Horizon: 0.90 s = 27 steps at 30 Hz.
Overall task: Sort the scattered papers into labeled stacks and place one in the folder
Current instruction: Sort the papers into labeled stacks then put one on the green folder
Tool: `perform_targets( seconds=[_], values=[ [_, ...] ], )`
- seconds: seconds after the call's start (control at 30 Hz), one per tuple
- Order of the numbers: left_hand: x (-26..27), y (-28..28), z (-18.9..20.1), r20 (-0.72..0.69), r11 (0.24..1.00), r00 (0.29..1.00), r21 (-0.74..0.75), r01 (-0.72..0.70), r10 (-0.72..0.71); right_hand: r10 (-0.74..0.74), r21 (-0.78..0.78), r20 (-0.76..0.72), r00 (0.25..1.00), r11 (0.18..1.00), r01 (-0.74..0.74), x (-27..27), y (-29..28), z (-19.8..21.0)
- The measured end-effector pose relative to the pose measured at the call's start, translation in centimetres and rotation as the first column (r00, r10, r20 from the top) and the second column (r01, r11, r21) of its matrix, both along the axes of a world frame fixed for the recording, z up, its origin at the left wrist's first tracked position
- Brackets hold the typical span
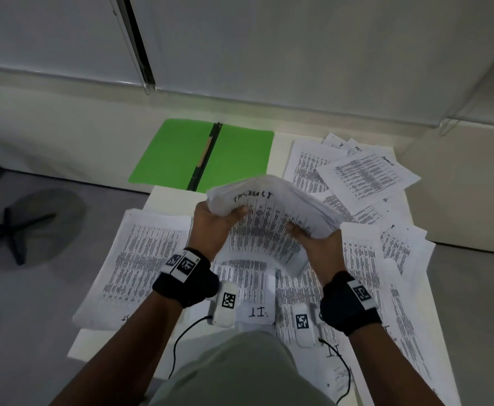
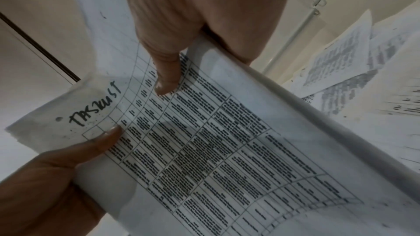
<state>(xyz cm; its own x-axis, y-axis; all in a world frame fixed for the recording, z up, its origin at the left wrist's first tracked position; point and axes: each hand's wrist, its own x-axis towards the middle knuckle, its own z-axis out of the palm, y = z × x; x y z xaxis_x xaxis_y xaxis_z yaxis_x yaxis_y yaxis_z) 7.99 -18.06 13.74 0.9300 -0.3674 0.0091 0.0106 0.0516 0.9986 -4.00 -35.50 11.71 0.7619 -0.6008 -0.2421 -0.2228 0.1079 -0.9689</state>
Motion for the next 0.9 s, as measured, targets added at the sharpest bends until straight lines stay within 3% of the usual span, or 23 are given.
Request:
perform_targets(
  seconds=[0.1, 0.17, 0.3, 0.5, 0.57, 0.67, 0.77, 0.83, 0.9],
  values=[
    [-0.6, 0.5, -0.8, 0.009, 0.999, 0.999, 0.003, -0.044, 0.044, 0.011, -0.032, 0.017, 1.0, 0.999, -0.011, -0.4, 0.1, -0.2],
    [-1.2, 0.9, -3.6, -0.069, 0.992, 0.996, 0.12, -0.045, 0.053, 0.074, -0.053, -0.04, 0.996, 0.996, -0.076, -1.1, 0.6, -1.3],
    [-1.7, 1.5, -9.6, -0.239, 0.947, 0.97, 0.318, 0.046, 0.034, 0.151, -0.079, -0.173, 0.973, 0.983, -0.167, -2.4, 1.0, -5.0],
    [-1.5, 1.9, -13.2, -0.252, 0.833, 0.965, 0.517, 0.196, -0.071, 0.188, -0.11, -0.313, 0.931, 0.966, -0.232, -3.0, 0.6, -8.4],
    [-1.5, 1.7, -13.2, -0.246, 0.832, 0.967, 0.521, 0.193, -0.071, 0.185, -0.134, -0.335, 0.924, 0.961, -0.241, -3.0, 0.7, -8.7],
    [-1.2, 1.5, -11.9, -0.25, 0.901, 0.965, 0.399, 0.171, -0.073, 0.15, -0.175, -0.299, 0.943, 0.962, -0.209, -2.7, 0.3, -8.4],
    [-0.8, 1.1, -11.3, -0.265, 0.951, 0.963, 0.288, 0.114, -0.035, 0.154, -0.123, -0.216, 0.964, 0.976, -0.183, -2.1, 0.2, -7.3],
    [-1.0, 1.0, -11.7, -0.271, 0.946, 0.962, 0.307, 0.101, -0.015, 0.158, -0.104, -0.209, 0.965, 0.978, -0.183, -1.8, 0.4, -7.5],
    [-1.5, 1.5, -12.9, -0.26, 0.892, 0.965, 0.425, 0.151, -0.039, 0.146, -0.104, -0.23, 0.962, 0.979, -0.173, -1.9, 0.8, -8.2]
  ],
)
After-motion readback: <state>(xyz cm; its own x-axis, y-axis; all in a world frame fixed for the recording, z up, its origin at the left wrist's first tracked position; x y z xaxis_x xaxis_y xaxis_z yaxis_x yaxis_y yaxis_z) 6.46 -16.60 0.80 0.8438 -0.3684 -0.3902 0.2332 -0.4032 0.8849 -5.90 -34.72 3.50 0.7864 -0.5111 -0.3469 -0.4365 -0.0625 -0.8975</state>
